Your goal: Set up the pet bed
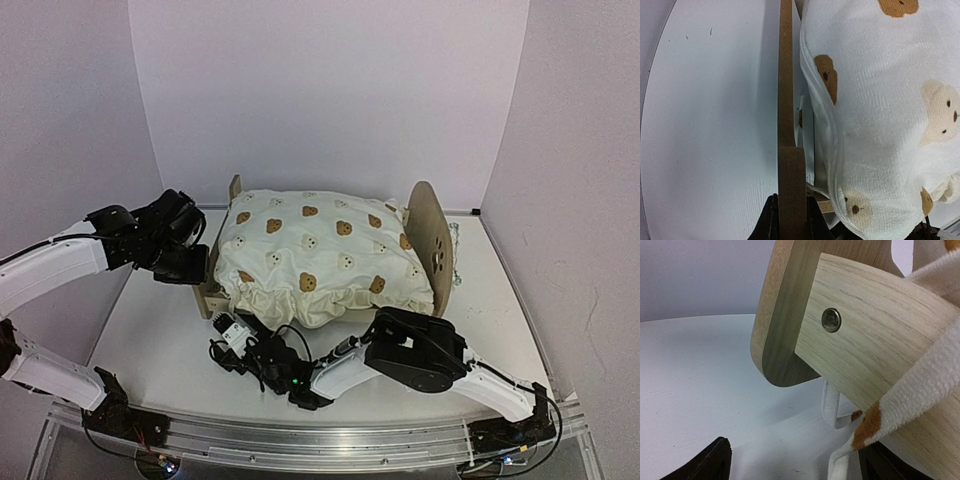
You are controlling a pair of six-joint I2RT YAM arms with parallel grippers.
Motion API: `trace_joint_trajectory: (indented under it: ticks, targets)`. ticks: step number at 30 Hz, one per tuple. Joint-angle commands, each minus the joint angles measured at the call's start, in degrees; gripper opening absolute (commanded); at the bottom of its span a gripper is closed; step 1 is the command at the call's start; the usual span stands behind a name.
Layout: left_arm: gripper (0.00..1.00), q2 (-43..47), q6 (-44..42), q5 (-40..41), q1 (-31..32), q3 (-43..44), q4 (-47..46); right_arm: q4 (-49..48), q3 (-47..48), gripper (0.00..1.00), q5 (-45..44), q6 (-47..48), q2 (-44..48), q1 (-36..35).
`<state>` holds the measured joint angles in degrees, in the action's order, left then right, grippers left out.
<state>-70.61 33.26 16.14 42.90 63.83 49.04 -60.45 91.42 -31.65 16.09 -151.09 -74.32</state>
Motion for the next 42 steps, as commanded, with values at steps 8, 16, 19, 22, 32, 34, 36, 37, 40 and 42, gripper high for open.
trace_joint_trajectory:
  ticks: [8,16,19,22,32,34,36,37,40,42]
  targets:
    - [0.00,2.6,0.8,-8.3,0.7,7.3,-11.6,1.9,5.9,0.89,8.4,-5.6,-2.5,3.7]
    - [0.00,2.2,0.8,-8.8,0.7,7.4,-11.7,1.9,12.8,0.87,8.6,-2.7,-6.6,4.2]
    - [0.00,2.2,0.6,-8.5,0.7,7.4,-11.6,1.9,11.3,0.76,9.0,-3.9,-5.7,4.4]
    - [0.00,2.1,0.5,-8.0,0.7,7.3,-11.7,1.9,8.7,0.67,12.6,-5.2,-4.3,4.4]
    - [0.00,2.5,0.6,-7.5,0.7,6.1,-12.5,1.3,2.5,0.33,13.6,-7.7,0.3,4.1]
    - [0.00,2.5,0.7,-7.8,0.7,5.9,-12.6,1.3,3.2,0.31,13.3,-7.6,-0.1,4.1]
    - [0.00,2.6,0.8,-8.0,0.7,5.8,-12.7,1.3,4.2,0.30,13.2,-7.4,-0.9,4.1]
    - [0.00,2.7,0.8,-8.0,0.7,5.8,-12.7,1.3,4.7,0.30,13.0,-7.4,-1.2,4.1]
    - [0.00,2.7,0.8,-8.1,0.7,5.8,-12.7,1.3,5.7,0.25,13.0,-7.7,-1.8,4.1]
    - [0.00,2.6,0.8,-8.1,0.7,5.6,-12.7,1.2,5.8,0.22,13.5,-7.9,-1.8,4.1]
